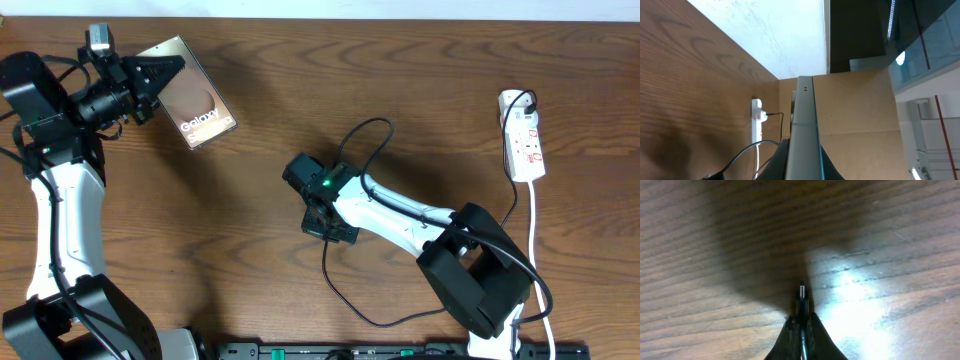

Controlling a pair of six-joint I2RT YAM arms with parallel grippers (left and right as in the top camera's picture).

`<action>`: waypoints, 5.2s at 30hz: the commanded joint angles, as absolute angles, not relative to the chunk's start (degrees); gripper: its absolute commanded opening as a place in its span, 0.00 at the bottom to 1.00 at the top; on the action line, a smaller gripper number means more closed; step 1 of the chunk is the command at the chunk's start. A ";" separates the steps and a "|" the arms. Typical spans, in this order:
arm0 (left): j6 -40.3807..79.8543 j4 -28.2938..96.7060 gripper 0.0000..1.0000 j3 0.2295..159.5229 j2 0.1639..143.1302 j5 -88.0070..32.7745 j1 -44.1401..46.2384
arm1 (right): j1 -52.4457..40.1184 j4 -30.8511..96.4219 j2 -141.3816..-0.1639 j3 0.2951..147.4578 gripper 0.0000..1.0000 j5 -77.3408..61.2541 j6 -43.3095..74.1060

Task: Plug charger to phone and switch on socket
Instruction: 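Lift the cable plug with the right gripper toward the phone, then align the plug with the phone's bottom port held by left gripper, then push the plug into the phone port with the right gripper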

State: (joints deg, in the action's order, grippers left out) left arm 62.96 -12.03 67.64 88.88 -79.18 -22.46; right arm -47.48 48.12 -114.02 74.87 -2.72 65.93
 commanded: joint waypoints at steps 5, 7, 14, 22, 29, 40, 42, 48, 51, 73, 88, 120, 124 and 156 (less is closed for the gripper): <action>62.59 -12.58 0.07 68.20 88.84 -80.38 -22.87 | -44.29 51.37 -113.84 77.41 0.01 -3.84 60.93; 62.57 -12.58 0.07 68.20 88.84 -80.36 -22.87 | -42.54 53.36 -112.90 79.59 0.01 -5.04 55.70; 61.28 -12.58 0.07 68.20 88.84 -80.09 -22.87 | -34.50 56.75 -108.44 89.65 0.01 -18.50 30.22; 61.25 -12.60 0.07 68.20 88.84 -80.14 -22.87 | -25.41 47.16 -104.33 94.54 0.01 -60.86 5.56; 59.96 -12.60 0.07 68.20 88.84 -80.84 -22.85 | -22.15 40.93 -106.00 92.42 0.01 -75.26 -4.19; 59.57 -14.70 0.07 68.20 88.84 -82.08 -22.52 | -25.41 27.83 -113.58 86.78 0.01 -89.41 -5.15; 59.59 -16.71 0.07 68.20 88.84 -81.95 -22.20 | -26.55 27.73 -114.10 86.78 0.01 -89.41 -5.15; 59.64 -23.73 0.07 68.20 88.84 -77.89 -19.09 | -29.41 15.84 -114.10 86.78 0.01 -89.41 5.02; 60.88 -27.64 0.07 68.20 88.84 -74.63 -16.86 | -30.48 3.49 -114.10 86.78 0.01 -89.41 15.00; 68.88 -41.47 0.08 68.20 88.84 -73.97 -14.74 | -31.18 -20.56 -114.10 86.78 0.01 -85.78 34.70; 66.26 -41.06 0.07 68.20 88.88 -76.09 -14.74 | -31.22 -23.66 -114.10 86.78 0.01 -85.62 34.72; 65.17 -40.99 0.07 68.20 89.17 -77.62 -14.26 | -31.22 -25.15 -114.10 86.78 0.01 -80.79 37.32; 65.06 -41.01 0.08 68.16 89.17 -77.93 -14.26 | -31.22 -25.58 -114.10 86.78 0.01 -80.01 38.02; 64.12 -41.04 0.07 67.92 89.19 -78.04 -13.15 | -31.22 -33.89 -114.10 86.78 0.01 -72.16 54.30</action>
State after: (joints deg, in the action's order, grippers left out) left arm 64.42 -40.60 67.59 89.06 -74.32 -14.11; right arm -31.16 -32.62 -114.61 85.73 -79.31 52.05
